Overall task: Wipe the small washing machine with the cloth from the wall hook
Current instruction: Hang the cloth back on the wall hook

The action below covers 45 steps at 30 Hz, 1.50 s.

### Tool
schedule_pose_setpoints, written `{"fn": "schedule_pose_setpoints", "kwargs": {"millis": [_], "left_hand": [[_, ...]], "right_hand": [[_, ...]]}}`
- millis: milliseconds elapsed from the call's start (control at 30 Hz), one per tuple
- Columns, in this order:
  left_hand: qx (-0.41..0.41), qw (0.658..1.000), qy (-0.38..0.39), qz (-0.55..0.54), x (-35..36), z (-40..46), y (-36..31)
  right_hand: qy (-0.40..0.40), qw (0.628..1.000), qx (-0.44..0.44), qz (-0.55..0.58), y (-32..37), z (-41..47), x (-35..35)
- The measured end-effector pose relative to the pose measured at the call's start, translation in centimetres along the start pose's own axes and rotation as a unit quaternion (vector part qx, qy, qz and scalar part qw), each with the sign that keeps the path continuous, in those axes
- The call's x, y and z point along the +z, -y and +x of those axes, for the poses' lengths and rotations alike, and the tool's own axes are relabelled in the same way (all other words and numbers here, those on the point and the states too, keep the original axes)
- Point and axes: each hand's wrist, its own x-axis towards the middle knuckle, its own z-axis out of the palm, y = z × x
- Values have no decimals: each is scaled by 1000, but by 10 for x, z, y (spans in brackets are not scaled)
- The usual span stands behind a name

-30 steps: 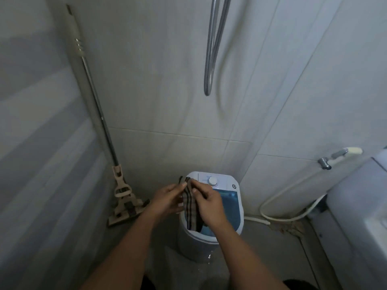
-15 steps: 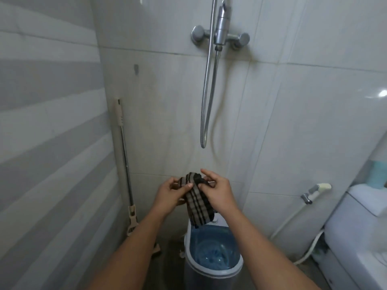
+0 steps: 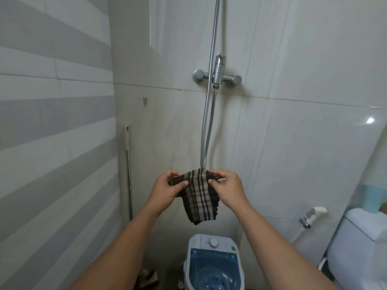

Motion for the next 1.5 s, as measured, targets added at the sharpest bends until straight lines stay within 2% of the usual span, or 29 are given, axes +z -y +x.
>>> {"fn": "schedule_pose_setpoints", "kwargs": {"millis": [133,233,400,533,767,967,1033,1133,1267,1400,1500], "left_hand": [[17,999,2,28,3,-1,-14],[24,999,-3,47,1,2,-19],[22,997,-13,69,-18,13,-37],[20,995,5,101,-39,25,-56],[50,985,26,163,-80,37,-78],[22,988,80,130,-105,63,-99],[40,984,74,154,-110,76,-104],[94,970,47,221,-113,104,-114],[108,961,26,255,-127,158,-124],[120,948,2,296,-152,217,-122],[133,928,-39,345,-173,259,-113]], "right_hand": [[-24,998,0,-53,5,-4,-4],[-1,995,-14,-96,11,-6,-5],[71,996,20,42,29,0,-3],[132,982,20,132,51,9,4],[161,980,10,120,108,54,26],[145,972,24,182,136,107,33],[150,975,19,165,140,122,32],[211,971,7,112,141,144,36],[279,941,-9,190,137,181,62],[249,949,-65,184,135,231,100],[156,973,-147,83,136,276,126]]}}
